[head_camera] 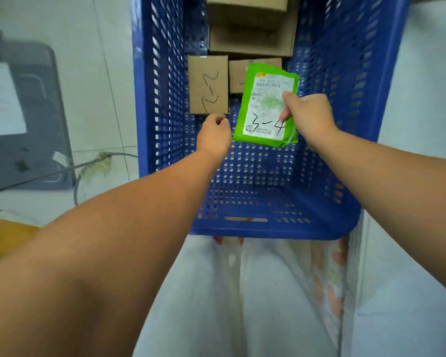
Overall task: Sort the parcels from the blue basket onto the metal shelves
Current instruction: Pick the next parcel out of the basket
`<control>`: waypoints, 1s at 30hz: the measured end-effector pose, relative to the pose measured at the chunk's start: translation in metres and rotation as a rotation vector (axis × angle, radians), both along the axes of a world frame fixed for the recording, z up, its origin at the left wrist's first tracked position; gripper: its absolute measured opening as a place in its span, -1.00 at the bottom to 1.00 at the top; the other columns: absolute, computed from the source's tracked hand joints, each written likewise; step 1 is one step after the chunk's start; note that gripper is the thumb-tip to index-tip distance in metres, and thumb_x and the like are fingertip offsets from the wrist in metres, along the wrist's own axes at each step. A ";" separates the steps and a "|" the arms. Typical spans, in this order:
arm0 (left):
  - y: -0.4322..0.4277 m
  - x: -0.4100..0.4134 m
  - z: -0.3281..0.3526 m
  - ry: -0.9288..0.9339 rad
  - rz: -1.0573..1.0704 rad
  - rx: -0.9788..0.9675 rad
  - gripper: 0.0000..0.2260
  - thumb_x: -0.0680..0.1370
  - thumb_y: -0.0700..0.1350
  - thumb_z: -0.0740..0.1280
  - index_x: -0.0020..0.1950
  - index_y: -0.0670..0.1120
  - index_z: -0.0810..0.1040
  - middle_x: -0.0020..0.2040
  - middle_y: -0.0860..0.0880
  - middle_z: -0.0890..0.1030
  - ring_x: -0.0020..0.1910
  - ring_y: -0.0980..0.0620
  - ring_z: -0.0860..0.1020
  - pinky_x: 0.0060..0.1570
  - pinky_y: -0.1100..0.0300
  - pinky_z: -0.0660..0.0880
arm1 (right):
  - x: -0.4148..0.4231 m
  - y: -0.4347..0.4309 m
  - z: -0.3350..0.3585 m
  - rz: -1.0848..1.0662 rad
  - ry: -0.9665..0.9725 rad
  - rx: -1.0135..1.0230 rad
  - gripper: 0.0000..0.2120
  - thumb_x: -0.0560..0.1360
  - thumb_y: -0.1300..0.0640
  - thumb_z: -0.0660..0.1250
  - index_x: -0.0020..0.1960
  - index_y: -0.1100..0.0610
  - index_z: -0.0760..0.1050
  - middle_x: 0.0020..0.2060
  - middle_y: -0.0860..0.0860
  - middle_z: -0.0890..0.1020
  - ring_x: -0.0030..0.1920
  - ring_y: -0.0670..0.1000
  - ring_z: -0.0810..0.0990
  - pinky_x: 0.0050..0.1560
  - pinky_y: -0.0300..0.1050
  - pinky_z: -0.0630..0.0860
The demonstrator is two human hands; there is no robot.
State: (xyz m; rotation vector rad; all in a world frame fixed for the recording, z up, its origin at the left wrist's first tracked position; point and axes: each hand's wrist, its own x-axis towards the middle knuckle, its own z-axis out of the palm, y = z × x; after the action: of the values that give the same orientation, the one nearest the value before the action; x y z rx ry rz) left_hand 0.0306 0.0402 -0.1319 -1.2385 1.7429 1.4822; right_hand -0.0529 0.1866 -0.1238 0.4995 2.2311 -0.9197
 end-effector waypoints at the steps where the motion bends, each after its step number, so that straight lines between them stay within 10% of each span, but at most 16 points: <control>1: -0.002 -0.012 0.021 0.025 0.071 0.074 -0.79 0.64 0.00 0.13 0.08 -0.06 0.51 0.07 -0.07 0.59 -0.03 -0.14 0.58 -0.09 0.12 0.40 | -0.009 -0.003 0.020 0.003 0.032 -0.016 -0.56 0.51 -0.04 0.24 -0.52 0.03 0.51 -0.69 -0.06 0.42 -0.47 -0.03 0.38 -0.30 -0.14 0.35; 4: -0.004 -0.041 0.098 0.093 0.096 0.268 -0.84 0.60 0.02 0.24 0.06 -0.03 0.53 0.05 -0.02 0.60 -0.03 0.01 0.57 0.08 0.08 0.44 | -0.033 -0.006 0.091 -0.060 0.130 -0.086 -0.62 0.44 0.08 0.27 -0.55 0.08 0.42 -0.63 -0.04 0.40 -0.46 -0.02 0.34 -0.30 -0.11 0.29; 10: -0.010 -0.085 0.227 0.279 0.065 0.300 -0.77 0.61 -0.19 0.25 0.25 -0.15 0.52 0.00 -0.01 0.61 -0.22 0.13 0.57 -0.26 0.31 0.50 | -0.057 -0.011 0.225 -0.181 0.302 -0.239 -0.72 0.41 0.37 0.24 -0.25 0.01 0.29 -0.28 -0.07 0.40 -0.24 -0.04 0.40 -0.23 -0.13 0.33; 15: -0.008 -0.105 0.341 0.406 -0.165 0.300 -0.85 0.59 -0.20 0.27 0.14 -0.13 0.56 0.11 -0.10 0.64 0.05 -0.08 0.61 0.14 -0.01 0.54 | -0.061 0.005 0.350 -0.180 0.485 -0.192 -0.72 0.40 0.38 0.25 -0.08 0.01 0.36 -0.27 -0.05 0.44 -0.23 -0.02 0.46 -0.19 -0.09 0.42; 25: 0.020 -0.099 0.526 0.679 -0.881 -0.248 -0.84 0.52 -0.05 0.38 0.06 -0.05 0.60 0.00 0.00 0.66 0.00 -0.02 0.61 0.09 0.05 0.53 | 0.016 0.053 0.554 -0.033 0.668 0.118 -0.76 0.48 0.24 0.29 0.12 0.07 0.36 -0.20 0.08 0.53 -0.14 0.17 0.55 -0.15 0.04 0.51; 30: 0.059 -0.070 0.600 0.768 -1.137 -0.442 -0.73 0.52 -0.06 0.35 0.20 -0.08 0.52 0.05 -0.05 0.64 0.00 -0.05 0.58 -0.01 0.15 0.50 | 0.067 0.091 0.617 0.033 0.589 0.197 -0.50 0.48 0.34 0.18 0.35 -0.03 0.32 -0.25 -0.05 0.42 -0.17 0.05 0.44 -0.43 -0.24 0.30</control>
State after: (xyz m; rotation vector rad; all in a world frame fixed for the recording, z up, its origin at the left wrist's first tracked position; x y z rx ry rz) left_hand -0.0391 0.0989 0.4686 0.3711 2.6444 0.8660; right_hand 0.0142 0.2775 0.4934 0.2982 2.8713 -0.9175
